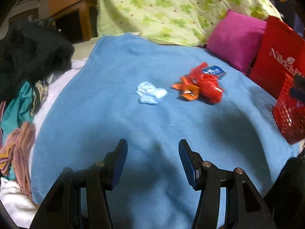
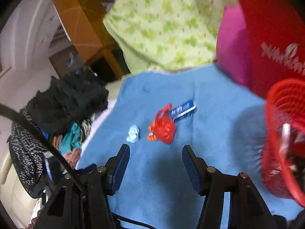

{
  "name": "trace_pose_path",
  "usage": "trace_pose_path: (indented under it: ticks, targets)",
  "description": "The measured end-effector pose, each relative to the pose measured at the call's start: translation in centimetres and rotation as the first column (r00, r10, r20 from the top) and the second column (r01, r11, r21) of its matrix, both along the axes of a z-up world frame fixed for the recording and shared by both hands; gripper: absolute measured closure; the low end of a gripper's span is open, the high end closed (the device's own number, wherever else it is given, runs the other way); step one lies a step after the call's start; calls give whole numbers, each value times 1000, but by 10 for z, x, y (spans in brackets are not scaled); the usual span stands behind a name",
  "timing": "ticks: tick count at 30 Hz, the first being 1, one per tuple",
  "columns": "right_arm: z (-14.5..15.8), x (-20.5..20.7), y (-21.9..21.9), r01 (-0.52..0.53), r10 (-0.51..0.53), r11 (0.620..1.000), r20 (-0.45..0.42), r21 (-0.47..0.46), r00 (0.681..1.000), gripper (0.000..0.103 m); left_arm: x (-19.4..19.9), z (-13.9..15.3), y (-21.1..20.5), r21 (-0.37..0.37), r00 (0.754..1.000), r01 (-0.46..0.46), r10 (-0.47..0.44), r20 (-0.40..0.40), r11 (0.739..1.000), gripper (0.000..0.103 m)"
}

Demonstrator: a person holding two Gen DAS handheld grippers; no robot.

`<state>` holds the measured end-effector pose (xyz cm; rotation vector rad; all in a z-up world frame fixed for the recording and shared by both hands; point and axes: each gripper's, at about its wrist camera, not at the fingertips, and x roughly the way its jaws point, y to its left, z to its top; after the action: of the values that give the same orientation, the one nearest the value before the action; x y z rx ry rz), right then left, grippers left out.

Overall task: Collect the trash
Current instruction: 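Move both open tools back over the blue blanket toward the remaining trash, then grasp the orange mesh-wrapped item with the right tool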

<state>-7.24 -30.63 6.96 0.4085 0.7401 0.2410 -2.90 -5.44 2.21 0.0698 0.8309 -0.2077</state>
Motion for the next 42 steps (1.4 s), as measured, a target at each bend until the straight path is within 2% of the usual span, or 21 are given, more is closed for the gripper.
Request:
trace_pose_path:
  ticks: [5,8,10,13,16,19,24,25,26,29,32,35,40,42]
  targets:
    - [-23,46,38,-99,99,995,-53,5,994,43,30,-8,16,-41,999,-25,26,25,999,47]
    - [-40,77,58,-140,144,989,-90,40,986,46,48,-14,27,-88,999,-52,53,7,995,47]
    - [-55,100,63,-137,147,987,-127,86,981,47,58,-16,31,-105,998,-62,62,-3,993,47]
    - [-80,133,65,-102,126,985,-184,137,975,48,70,-17,33,-87,997,-72,73,9,994,47]
    - [-95,155,67,-83,109,989,-215,127,971,48,85,-16,37,-86,997,-80,82,12,993,47]
    - [-105,175,66,-33,50,997,-251,70,967,48,97,-15,44,-113,995,-98,100,8,989,47]
    - [-120,200,73,-21,30,999,-277,35,960,48,112,-16,49,-148,993,-116,116,-5,982,47]
    - [-123,203,77,-30,34,999,-280,16,959,60,114,-16,50,-145,993,-120,121,-4,982,47]
    - [-125,204,81,-45,40,999,-281,-10,959,70,116,-16,51,-146,992,-126,127,-5,981,47]
    - [-121,193,85,-62,46,996,-243,-60,969,75,122,-19,56,-169,990,-140,139,-19,976,47]
    - [-112,170,80,-65,54,997,-207,-49,977,75,128,-20,54,-217,993,-117,111,-39,969,47]
    - [-104,138,74,-98,83,992,-182,-76,980,75,133,-21,37,-250,998,-52,40,-51,967,47]
    - [-95,89,54,-101,90,993,-164,-62,982,75,145,-27,1,-216,998,5,-19,-66,976,40]
    - [-93,71,47,-85,77,995,-154,-52,985,75,153,-35,-9,-192,995,4,-23,-100,981,40]
